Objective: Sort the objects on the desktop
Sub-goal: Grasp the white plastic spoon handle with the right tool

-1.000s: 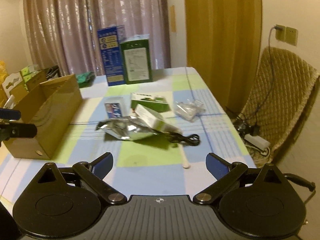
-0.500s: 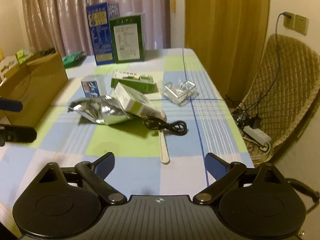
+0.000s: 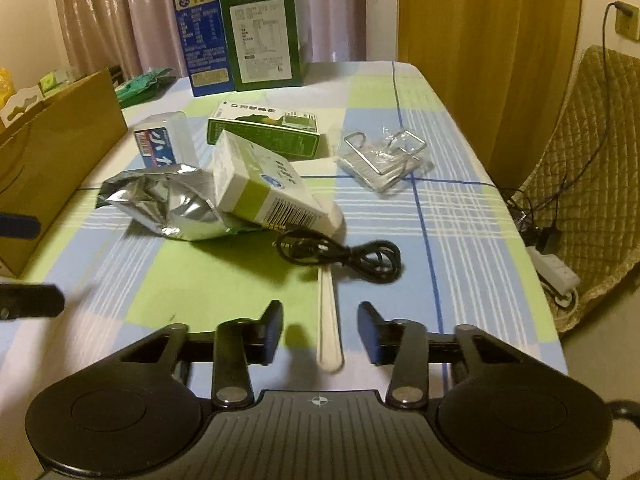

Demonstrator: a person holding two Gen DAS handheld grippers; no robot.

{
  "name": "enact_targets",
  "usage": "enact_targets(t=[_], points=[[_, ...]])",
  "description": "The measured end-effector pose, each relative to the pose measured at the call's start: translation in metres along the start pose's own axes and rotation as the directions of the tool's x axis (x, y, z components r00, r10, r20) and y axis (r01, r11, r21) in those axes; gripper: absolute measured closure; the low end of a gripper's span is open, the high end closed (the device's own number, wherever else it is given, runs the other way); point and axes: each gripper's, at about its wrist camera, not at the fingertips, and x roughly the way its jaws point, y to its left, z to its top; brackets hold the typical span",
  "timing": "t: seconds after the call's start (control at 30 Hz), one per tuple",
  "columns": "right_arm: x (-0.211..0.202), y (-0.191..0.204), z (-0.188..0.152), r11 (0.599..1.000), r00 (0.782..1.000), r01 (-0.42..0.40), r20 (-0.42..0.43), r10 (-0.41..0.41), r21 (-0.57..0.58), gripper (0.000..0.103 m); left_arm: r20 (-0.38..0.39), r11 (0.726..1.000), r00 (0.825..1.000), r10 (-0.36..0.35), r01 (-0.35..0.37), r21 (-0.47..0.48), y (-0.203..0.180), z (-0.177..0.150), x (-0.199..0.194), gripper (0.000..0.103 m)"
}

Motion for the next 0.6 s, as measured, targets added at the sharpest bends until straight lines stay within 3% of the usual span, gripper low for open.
enact_targets(t=[0.17, 0.3, 0.47, 0.6], points=[[0.018, 0.007, 0.005, 0.999, 1.000, 0.017, -0.003, -0.017, -0.041, 0.078, 0.003, 1.000, 1.000, -0.011, 0.011, -0.020, 0.006, -0.004, 0.008, 0.007], [0.021, 0.012, 0.006, 0.997, 0.999, 0.052, -0.002, -0.053, -0.051, 0.097, -0.003, 0.999, 1.000, -0.020, 0.020, -0.041, 0.010, -0.010, 0.013, 0.007], [0.011, 0.017, -0.003, 0.998, 0.997, 0.070, -0.027, -0.070, -0.004, 0.097, -0.004, 0.998, 1.000, -0.023, 0.022, -0.057, 0.013, -0.012, 0.011, 0.007], [-0.006, 0.022, -0.015, 0.996, 0.998, 0.032, -0.051, -0.027, 0.087, 0.097, 0.004, 0.998, 1.000, -0.025, 0.025, -0.059, 0.011, -0.014, 0.003, 0.007]])
